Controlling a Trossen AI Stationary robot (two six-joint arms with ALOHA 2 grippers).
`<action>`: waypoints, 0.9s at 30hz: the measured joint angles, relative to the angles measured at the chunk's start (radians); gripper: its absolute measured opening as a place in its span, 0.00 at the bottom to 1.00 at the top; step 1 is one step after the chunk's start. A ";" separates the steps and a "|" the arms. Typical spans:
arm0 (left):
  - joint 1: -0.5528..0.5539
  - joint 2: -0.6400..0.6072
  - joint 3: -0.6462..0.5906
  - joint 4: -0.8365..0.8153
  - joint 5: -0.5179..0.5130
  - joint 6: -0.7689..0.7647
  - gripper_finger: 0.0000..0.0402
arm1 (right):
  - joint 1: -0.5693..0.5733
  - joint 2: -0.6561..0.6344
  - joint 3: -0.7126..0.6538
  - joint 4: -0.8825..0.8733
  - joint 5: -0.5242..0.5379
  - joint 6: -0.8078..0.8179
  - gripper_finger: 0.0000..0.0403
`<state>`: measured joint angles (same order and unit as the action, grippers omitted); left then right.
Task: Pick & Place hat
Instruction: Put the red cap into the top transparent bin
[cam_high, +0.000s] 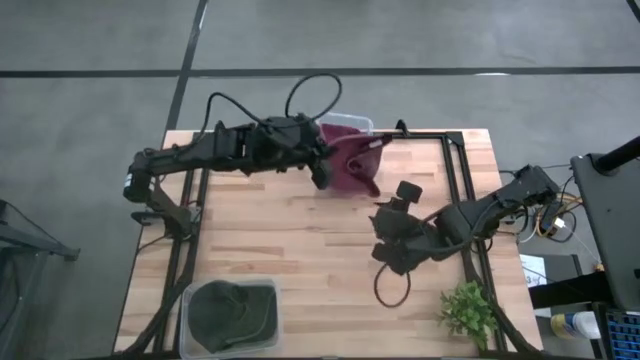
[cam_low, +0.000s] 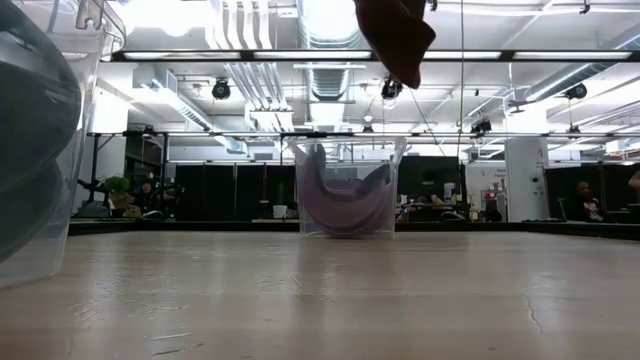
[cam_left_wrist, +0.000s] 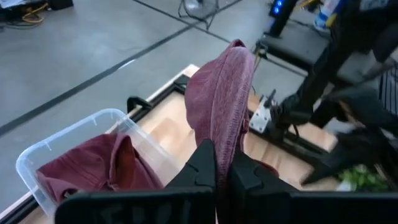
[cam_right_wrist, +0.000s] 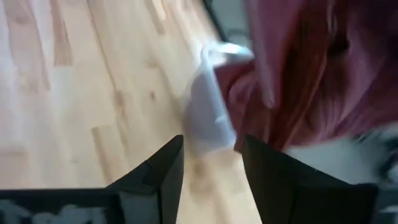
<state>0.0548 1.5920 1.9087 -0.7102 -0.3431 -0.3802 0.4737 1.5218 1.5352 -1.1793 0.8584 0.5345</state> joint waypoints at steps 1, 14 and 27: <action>0.002 0.000 0.000 0.006 -0.002 -0.004 0.01 | 0.016 0.001 -0.001 0.011 0.034 -0.049 0.38; 0.001 0.002 0.000 0.063 -0.015 -0.038 0.01 | 0.083 0.077 -0.003 0.193 0.391 -0.446 0.30; -0.035 0.010 -0.019 0.064 0.016 -0.051 0.01 | 0.027 0.163 -0.003 0.212 0.565 -0.531 0.28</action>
<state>0.0201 1.6024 1.8896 -0.6458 -0.3275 -0.4315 0.5011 1.6844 1.5326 -0.9676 1.4235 0.0038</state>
